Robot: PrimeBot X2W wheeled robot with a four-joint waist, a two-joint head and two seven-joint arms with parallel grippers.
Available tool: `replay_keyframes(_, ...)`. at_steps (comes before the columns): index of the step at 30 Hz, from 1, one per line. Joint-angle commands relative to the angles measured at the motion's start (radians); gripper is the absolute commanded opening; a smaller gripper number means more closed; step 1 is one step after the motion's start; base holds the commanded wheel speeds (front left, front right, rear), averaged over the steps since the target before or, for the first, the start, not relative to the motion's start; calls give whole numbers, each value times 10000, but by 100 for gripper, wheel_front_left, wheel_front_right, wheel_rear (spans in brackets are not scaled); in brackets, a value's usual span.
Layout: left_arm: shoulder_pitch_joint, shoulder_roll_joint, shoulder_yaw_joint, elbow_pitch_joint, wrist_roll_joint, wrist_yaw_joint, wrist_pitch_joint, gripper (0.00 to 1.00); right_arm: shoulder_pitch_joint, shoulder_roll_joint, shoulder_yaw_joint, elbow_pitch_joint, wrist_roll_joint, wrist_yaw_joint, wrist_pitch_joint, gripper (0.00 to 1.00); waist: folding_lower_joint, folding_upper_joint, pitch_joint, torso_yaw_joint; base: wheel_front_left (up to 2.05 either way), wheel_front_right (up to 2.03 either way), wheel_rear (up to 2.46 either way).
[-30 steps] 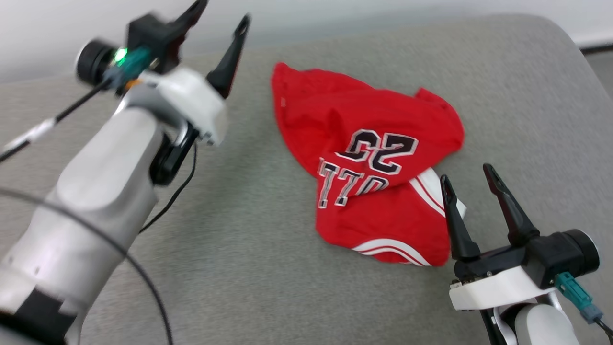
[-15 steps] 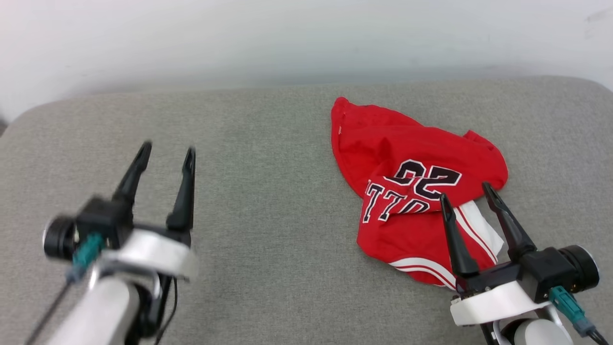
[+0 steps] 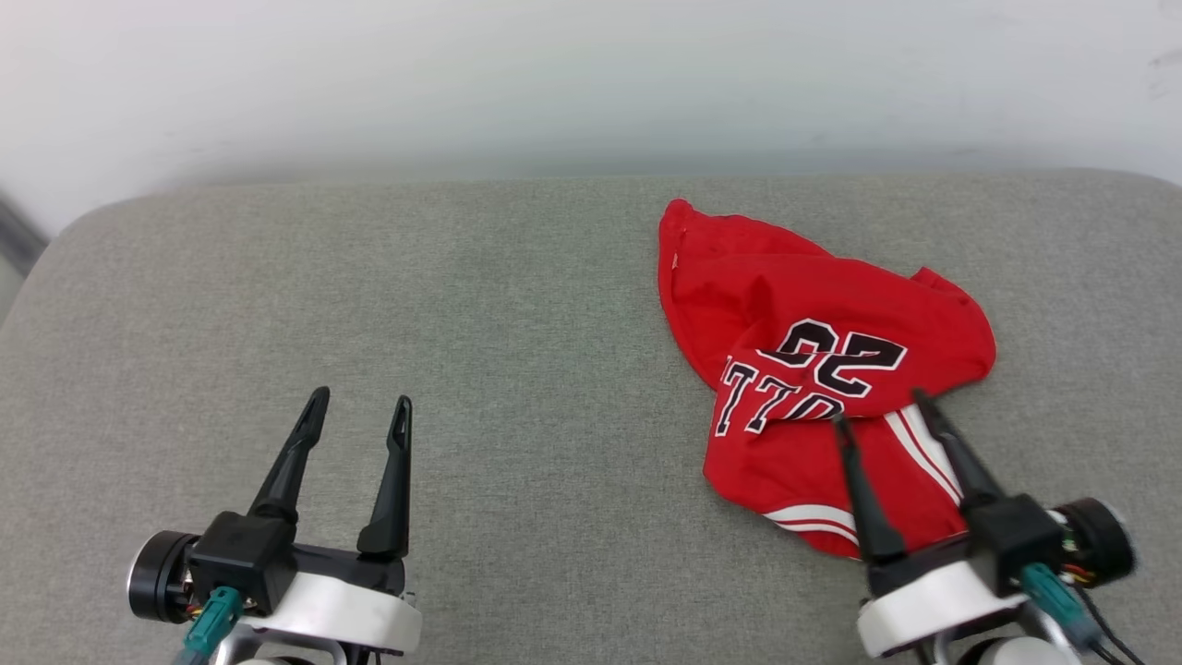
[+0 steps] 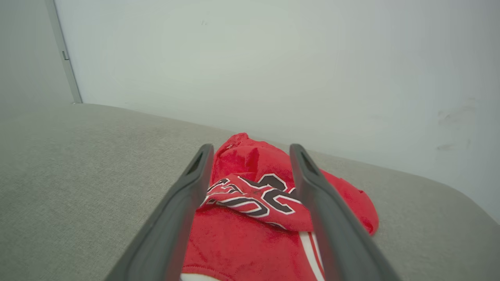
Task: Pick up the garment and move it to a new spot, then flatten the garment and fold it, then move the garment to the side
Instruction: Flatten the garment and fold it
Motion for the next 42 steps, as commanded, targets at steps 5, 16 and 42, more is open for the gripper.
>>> replay_keyframes(5, 205, -326, 341, 261, 255, -676, -25, 100, -416, -482, 1269, -69, 93, -6, 3282, 100, 2, 0, 81, 151, 0, 0, 0)
replay_keyframes(16, -181, -1075, 412, 642, 831, -1783, -25, 100, -2709, -2396, 3412, -1058, 1552, -5, 10409, 100, 2, 0, 652, 828, 0, 0, 0)
replay_keyframes(42, 20, -1994, 1142, 1404, 1452, -2548, -26, 100, -3623, -716, 3161, 277, 2396, -5, 8450, 0, 2, 0, 208, 1643, 0, 0, 0)
